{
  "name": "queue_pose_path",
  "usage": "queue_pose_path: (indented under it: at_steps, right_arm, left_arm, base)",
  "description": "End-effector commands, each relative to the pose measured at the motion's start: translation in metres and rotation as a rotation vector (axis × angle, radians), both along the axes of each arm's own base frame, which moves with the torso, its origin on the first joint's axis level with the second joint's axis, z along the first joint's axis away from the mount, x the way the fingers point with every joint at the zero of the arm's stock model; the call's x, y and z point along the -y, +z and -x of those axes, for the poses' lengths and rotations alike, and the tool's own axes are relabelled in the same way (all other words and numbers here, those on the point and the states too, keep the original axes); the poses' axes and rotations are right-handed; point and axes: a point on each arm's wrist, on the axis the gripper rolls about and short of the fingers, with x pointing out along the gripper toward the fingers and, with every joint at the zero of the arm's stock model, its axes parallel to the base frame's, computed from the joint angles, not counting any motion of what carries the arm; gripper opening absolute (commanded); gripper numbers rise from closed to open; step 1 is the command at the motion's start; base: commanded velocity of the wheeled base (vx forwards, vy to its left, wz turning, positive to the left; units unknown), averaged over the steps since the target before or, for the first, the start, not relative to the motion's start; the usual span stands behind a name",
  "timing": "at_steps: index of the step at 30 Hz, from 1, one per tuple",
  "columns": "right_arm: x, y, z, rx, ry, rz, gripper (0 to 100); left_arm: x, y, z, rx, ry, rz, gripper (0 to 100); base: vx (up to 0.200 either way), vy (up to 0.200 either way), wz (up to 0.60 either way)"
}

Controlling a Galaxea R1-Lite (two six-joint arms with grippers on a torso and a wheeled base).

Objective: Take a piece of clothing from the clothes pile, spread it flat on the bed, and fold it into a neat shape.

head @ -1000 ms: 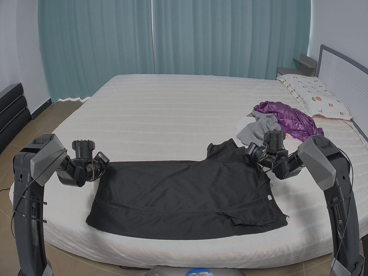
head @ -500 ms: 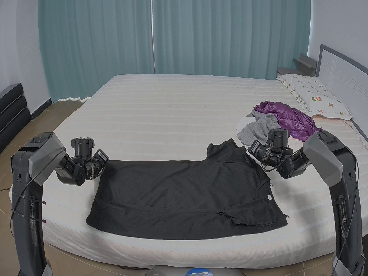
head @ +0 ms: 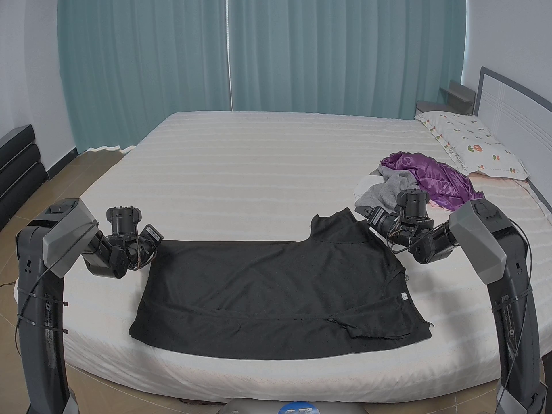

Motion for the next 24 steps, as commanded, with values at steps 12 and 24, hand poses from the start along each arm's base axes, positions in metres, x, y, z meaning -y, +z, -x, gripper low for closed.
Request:
queue_pose_path:
  at_steps: [12, 24]
  right_arm:
    - [0.002, -0.018, -0.008, -0.015, -0.009, 0.005, 0]
    - [0.009, 0.008, 0.006, -0.008, -0.029, -0.002, 0]
  left_arm:
    - [0.000, 0.000, 0.000, 0.001, 0.001, 0.000, 0]
    - [-0.001, 0.009, 0.002, 0.013, 0.003, -0.002, 0]
  base:
    - [0.000, 0.000, 0.00]
    - [0.000, 0.000, 0.00]
